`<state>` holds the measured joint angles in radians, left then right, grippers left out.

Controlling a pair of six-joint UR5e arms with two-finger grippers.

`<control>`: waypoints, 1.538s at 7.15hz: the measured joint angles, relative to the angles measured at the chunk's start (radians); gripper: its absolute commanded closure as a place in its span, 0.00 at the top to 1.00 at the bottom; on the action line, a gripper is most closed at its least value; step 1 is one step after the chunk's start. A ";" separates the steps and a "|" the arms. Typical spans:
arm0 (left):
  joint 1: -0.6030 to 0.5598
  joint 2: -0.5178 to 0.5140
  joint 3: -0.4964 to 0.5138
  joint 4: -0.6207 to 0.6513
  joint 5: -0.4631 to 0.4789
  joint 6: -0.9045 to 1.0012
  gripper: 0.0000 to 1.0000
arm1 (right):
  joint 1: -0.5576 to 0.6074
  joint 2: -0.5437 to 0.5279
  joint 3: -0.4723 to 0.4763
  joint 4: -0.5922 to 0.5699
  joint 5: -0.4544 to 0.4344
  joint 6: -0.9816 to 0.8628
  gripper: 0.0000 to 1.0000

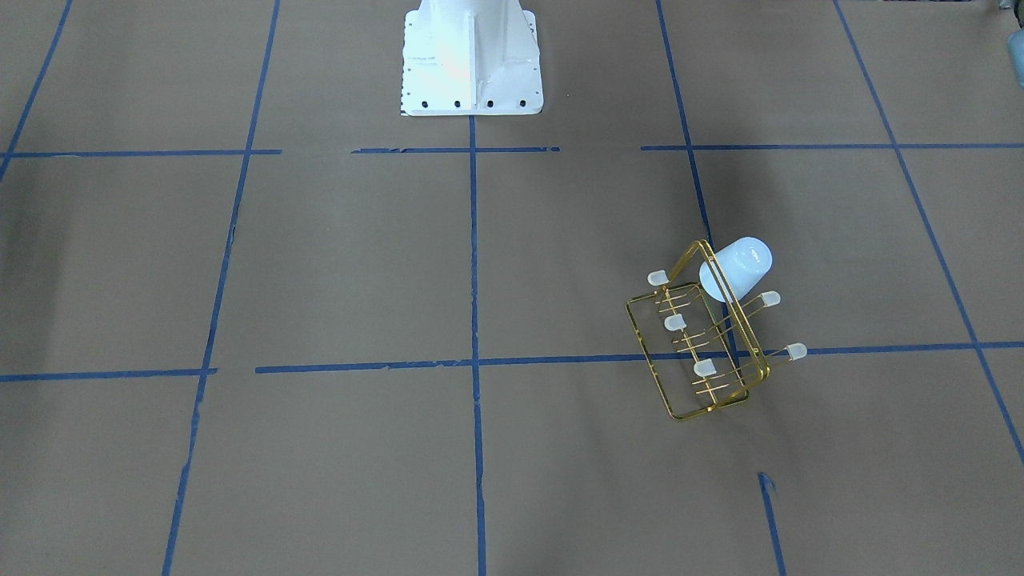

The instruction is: Hang cup on cup holder

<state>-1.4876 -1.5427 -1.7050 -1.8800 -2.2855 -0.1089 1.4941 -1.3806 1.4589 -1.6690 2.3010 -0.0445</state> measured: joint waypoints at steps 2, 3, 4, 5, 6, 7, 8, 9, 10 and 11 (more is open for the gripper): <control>-0.047 -0.007 0.020 0.195 -0.028 0.154 1.00 | 0.000 0.000 0.000 0.000 0.000 0.000 1.00; -0.065 -0.004 0.025 0.258 -0.032 0.198 1.00 | 0.000 0.000 0.000 0.000 0.000 0.000 1.00; -0.079 0.003 0.031 0.288 -0.038 0.218 1.00 | 0.000 0.000 0.000 0.000 0.000 0.000 1.00; -0.085 0.003 0.051 0.294 -0.042 0.226 1.00 | 0.000 0.000 0.000 0.000 0.000 0.000 1.00; -0.086 -0.001 0.072 0.291 -0.046 0.229 1.00 | 0.000 0.000 0.000 0.000 0.000 0.000 1.00; -0.087 0.000 0.088 0.282 -0.052 0.232 1.00 | 0.000 0.000 0.000 0.000 0.000 0.000 1.00; -0.087 0.005 0.102 0.263 -0.072 0.238 1.00 | 0.000 0.000 0.000 0.000 0.000 0.000 1.00; -0.088 0.007 0.108 0.248 -0.097 0.242 1.00 | 0.000 0.000 0.000 0.000 0.000 0.000 1.00; -0.089 0.008 0.109 0.243 -0.109 0.243 1.00 | 0.000 0.000 0.000 0.000 0.000 0.000 1.00; -0.089 0.008 0.110 0.244 -0.112 0.243 1.00 | 0.000 0.000 0.000 0.000 0.000 0.000 1.00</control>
<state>-1.5763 -1.5343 -1.5950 -1.6359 -2.3975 0.1341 1.4941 -1.3806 1.4588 -1.6690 2.3010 -0.0445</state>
